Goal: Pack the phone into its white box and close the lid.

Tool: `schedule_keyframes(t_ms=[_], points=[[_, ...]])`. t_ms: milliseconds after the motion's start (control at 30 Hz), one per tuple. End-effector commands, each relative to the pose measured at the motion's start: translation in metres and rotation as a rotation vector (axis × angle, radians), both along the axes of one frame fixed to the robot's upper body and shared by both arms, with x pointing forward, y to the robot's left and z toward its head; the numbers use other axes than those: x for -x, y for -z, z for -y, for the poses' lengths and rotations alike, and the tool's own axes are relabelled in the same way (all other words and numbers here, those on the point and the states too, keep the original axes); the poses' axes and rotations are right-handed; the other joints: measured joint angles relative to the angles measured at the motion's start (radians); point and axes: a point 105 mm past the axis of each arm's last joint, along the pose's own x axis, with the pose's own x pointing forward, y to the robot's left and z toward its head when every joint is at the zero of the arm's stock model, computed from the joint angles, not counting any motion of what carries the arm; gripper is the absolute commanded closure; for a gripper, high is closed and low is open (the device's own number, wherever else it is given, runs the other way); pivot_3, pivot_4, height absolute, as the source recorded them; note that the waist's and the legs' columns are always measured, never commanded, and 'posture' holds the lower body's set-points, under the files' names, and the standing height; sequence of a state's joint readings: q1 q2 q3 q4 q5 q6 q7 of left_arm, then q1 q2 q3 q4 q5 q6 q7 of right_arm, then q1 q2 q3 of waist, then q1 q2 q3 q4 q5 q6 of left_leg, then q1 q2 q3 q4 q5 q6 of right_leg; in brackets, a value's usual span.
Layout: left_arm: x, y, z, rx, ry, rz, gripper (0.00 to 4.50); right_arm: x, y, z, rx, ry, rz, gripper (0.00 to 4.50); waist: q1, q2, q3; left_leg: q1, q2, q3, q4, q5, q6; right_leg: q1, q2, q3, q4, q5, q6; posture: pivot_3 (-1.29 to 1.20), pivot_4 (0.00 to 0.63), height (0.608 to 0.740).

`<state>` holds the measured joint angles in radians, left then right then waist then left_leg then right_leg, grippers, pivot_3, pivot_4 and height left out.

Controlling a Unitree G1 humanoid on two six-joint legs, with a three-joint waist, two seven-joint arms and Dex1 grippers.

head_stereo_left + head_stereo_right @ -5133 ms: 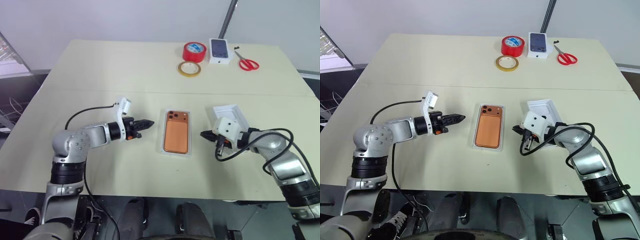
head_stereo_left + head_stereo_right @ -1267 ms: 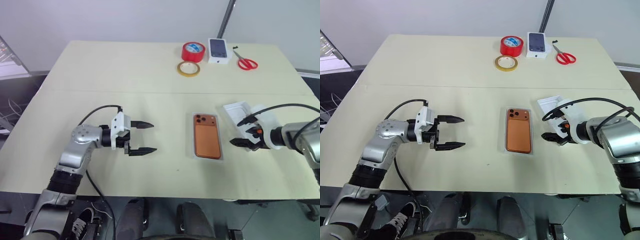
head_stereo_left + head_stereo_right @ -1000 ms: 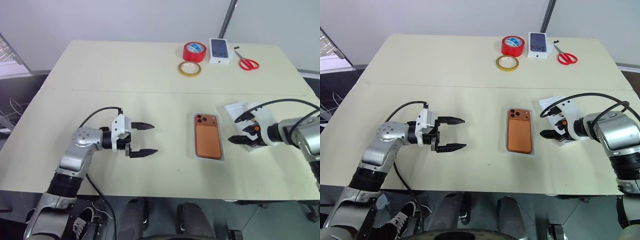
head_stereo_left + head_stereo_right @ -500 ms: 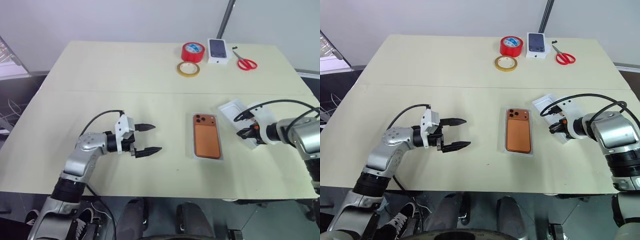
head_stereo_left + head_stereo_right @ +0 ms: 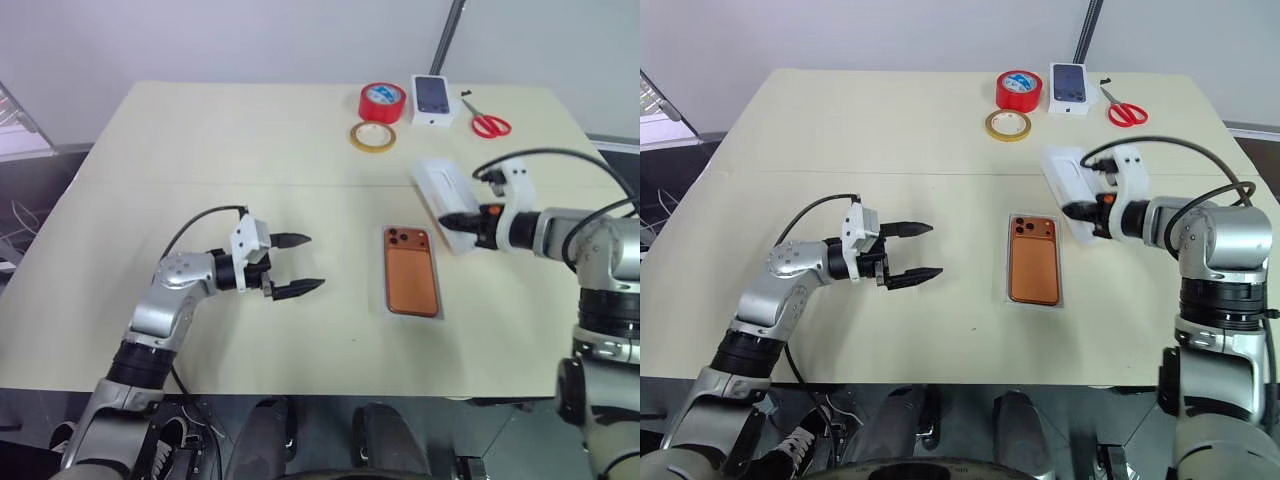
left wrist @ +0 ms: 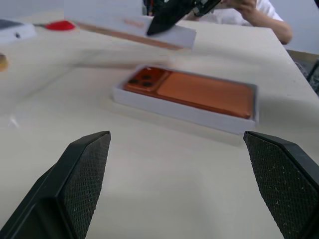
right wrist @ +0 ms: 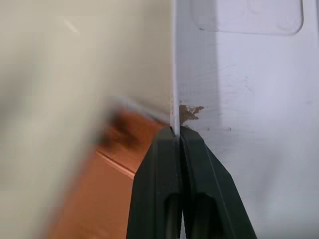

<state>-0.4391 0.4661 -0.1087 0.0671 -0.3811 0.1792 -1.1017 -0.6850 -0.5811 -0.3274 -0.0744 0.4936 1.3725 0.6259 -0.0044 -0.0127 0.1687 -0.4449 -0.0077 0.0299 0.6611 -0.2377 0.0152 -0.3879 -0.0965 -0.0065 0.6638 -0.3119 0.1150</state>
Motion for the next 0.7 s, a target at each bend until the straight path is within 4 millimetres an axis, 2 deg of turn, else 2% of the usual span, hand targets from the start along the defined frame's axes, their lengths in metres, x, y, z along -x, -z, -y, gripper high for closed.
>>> schedule_keyframes(t_ms=[33, 100, 200, 267, 367, 433, 600, 700], points=[[-0.006, -0.018, -0.002, 0.047, -0.031, 0.069, 0.0, 0.019, -0.017, -0.023, -0.137, -0.074, 0.075, 4.47, 0.001, 0.0, 0.0, 0.0, 0.0, 0.0, 0.0, 0.0, 0.0, 0.0, 0.0, 0.0, 0.0, 0.0, 0.0, 0.0, 0.15, 0.728], [-0.007, -0.018, -0.004, 0.049, -0.034, 0.065, 0.0, 0.024, -0.017, -0.032, -0.164, -0.092, 0.079, 4.47, 0.0, 0.0, 0.0, 0.0, 0.0, 0.0, 0.0, 0.0, 0.0, 0.0, 0.0, 0.0, 0.001, 0.0, 0.0, 0.0, 0.15, 0.728], [-0.007, -0.019, -0.002, 0.053, -0.035, 0.054, 0.0, 0.039, -0.009, -0.065, -0.412, -0.19, 0.016, 4.47, -0.005, 0.0, 0.0, 0.0, 0.0, 0.0, 0.0, 0.0, 0.0, -0.001, 0.0, 0.0, 0.001, 0.0, 0.0, 0.0, 0.15, 0.728], [-0.005, -0.019, -0.001, 0.057, -0.025, 0.048, 0.0, 0.044, -0.005, -0.074, -0.473, -0.202, 0.005, 4.47, -0.008, 0.0, 0.0, 0.0, 0.0, 0.0, 0.0, 0.0, 0.0, -0.001, 0.001, 0.0, 0.002, 0.0, 0.0, 0.0, 0.15, 0.728], [-0.003, -0.021, 0.0, 0.073, -0.005, 0.024, 0.87, 0.056, 0.0, -0.09, -0.559, -0.25, -0.02, 4.5, -0.006, 0.0, 0.0, 0.0, 0.0, 0.0, -0.001, 0.0, 0.0, -0.001, 0.0, 0.0, 0.002, 0.0, 0.0, 0.0, 0.15, 0.728], [-0.003, -0.022, 0.0, 0.07, -0.009, 0.034, 1.85, 0.061, 0.0, -0.097, -0.591, -0.262, -0.029, 4.5, -0.008, 0.0, 0.0, 0.0, -0.001, 0.0, 0.0, 0.0, 0.0, -0.001, 0.0, 0.0, 0.002, 0.0, 0.0, 0.0, 0.15, 0.728], [0.002, -0.022, 0.008, 0.089, 0.009, 0.024, 4.49, 0.083, 0.016, -0.106, -0.663, -0.288, -0.132, 4.5, -0.007, 0.001, 0.0, 0.0, -0.001, 0.0, -0.001, 0.0, 0.0, -0.001, 0.0, 0.0, 0.002, 0.0, 0.0, 0.0, 0.15, 0.728], [0.001, -0.023, 0.01, 0.096, -0.004, 0.034, 4.49, 0.089, 0.008, -0.111, -0.723, -0.27, -0.182, 4.5, -0.009, 0.001, 0.0, 0.0, -0.001, 0.001, -0.001, 0.0, 0.0, -0.001, 0.0, 0.001, 0.001, 0.0, 0.0, 0.0, 0.15, 0.728]])
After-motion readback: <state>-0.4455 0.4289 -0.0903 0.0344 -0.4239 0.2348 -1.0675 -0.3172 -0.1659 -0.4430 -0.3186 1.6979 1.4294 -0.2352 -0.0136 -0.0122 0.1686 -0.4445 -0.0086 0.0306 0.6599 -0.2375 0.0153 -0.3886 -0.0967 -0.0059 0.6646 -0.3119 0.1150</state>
